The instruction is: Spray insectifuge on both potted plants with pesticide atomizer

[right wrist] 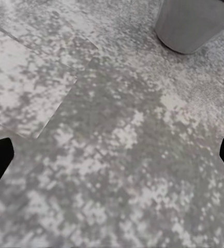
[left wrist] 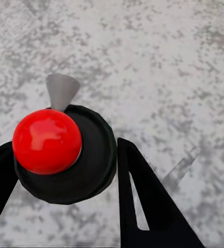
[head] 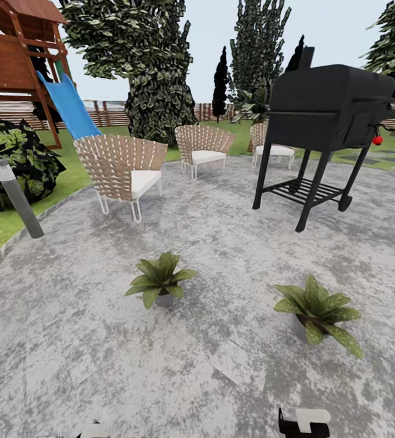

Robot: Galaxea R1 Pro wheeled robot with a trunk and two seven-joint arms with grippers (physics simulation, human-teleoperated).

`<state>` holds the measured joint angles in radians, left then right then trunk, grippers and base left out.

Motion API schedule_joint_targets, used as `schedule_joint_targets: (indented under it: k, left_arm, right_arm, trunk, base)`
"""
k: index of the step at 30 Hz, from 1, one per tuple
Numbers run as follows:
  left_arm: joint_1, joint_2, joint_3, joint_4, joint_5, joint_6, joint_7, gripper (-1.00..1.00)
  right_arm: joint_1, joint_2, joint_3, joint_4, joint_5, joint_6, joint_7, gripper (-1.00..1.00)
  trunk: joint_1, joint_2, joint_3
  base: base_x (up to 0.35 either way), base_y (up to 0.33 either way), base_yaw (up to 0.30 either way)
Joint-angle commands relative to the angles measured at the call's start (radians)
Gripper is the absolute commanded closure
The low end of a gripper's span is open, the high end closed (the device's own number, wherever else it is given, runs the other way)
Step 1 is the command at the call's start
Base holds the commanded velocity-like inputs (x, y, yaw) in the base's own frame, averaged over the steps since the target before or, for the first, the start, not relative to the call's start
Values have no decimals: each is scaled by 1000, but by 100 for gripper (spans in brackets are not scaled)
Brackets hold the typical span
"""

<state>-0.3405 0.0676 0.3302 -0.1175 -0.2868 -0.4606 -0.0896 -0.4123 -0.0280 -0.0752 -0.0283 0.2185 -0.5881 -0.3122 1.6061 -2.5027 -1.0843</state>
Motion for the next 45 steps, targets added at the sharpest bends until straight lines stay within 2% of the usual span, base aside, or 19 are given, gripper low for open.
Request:
schedule_joint_targets:
  k: [1, 18, 24, 29, 32, 34, 35, 36, 37, 38, 39, 40, 42, 43, 44, 45]
  left_arm:
    - [-1, 0, 9, 1, -5, -3, -5, 100]
    - [-1, 0, 10, 1, -5, -3, -4, 100]
    - [-1, 0, 10, 1, -5, -3, -4, 100]
    - [-1, 0, 10, 1, -5, -2, -5, 100]
    - [-2, -3, -7, -4, -17, 0, -19, 100]
    - [-9, 0, -31, -5, -42, 1, -30, 100]
    - [-11, 4, -59, -6, -66, 1, -65, 100]
    - [-15, 10, -80, -9, -87, 2, -128, 100]
    - [-17, 19, -88, -15, -96, 3, -184, 100]
    - [-19, 40, -93, -37, -103, 8, -284, 100]
    - [-20, 58, -96, -59, -106, 12, -358, 100]
    - [-21, 74, -98, -88, -108, 14, -444, 100]
    - [-28, 103, -105, -185, -120, 30, -684, 100]
    - [-34, 111, -106, -218, -133, 46, -757, 100]
    - [-48, 125, -107, -265, -174, 84, -857, 100]
    - [-58, 132, -106, -292, -212, 115, -916, 100]
  right_arm:
    - [0, 0, -8, 1, 10, -2, -4, -100]
    - [0, -1, -8, 1, 12, -2, -4, -100]
    - [0, -16, -6, 2, 15, -2, -4, -100]
    - [0, -9, -6, 1, 15, -2, -4, -100]
    - [0, -8, -2, -1, 20, 0, 1, -100]
    - [0, -10, 10, -3, 23, 0, 5, -100]
    - [0, -13, 36, -4, 35, 1, 15, -100]
    - [0, -15, 74, -7, 57, 1, 37, -100]
    - [0, -17, 105, -15, 79, 1, 59, -100]
    - [0, -19, 147, -39, 114, 1, 99, -100]
    - [0, -20, 166, -63, 133, 1, 128, -100]
    - [0, -23, 180, -90, 152, 1, 165, -100]
    - [-1, -37, 199, -168, 201, 2, 294, -100]
    - [-1, -42, 201, -197, 220, 5, 347, -100]
    - [-2, -52, 203, -238, 249, 13, 436, -100]
    - [-2, -61, 204, -264, 271, 24, 498, -100]
  trunk:
    - [0, 0, -1]
    - [0, 0, -1]
    - [0, 0, -1]
    - [0, 0, -1]
    - [0, 0, -1]
    - [0, 0, -1]
    - [0, 0, -1]
    - [0, 0, -1]
    - [0, 0, -1]
    - [0, 0, -1]
    - [0, 0, -1]
    - [0, 0, -1]
    - [0, 0, -1]
    - [0, 0, -1]
    - [0, 0, -1]
    - [0, 0, -1]
  base:
    - [0, 0, 279]
    - [45, 0, 275]
    - [90, 0, 36]
    - [25, 0, 1]
    - [0, 0, 0]
    - [0, 0, 0]
    - [0, 0, 0]
    - [0, 0, 0]
    - [0, 0, 0]
    - [0, 0, 0]
    - [0, 0, 0]
    - [0, 0, 0]
    - [0, 0, 0]
    - [0, 0, 0]
    - [0, 0, 0]
    - [0, 0, 0]
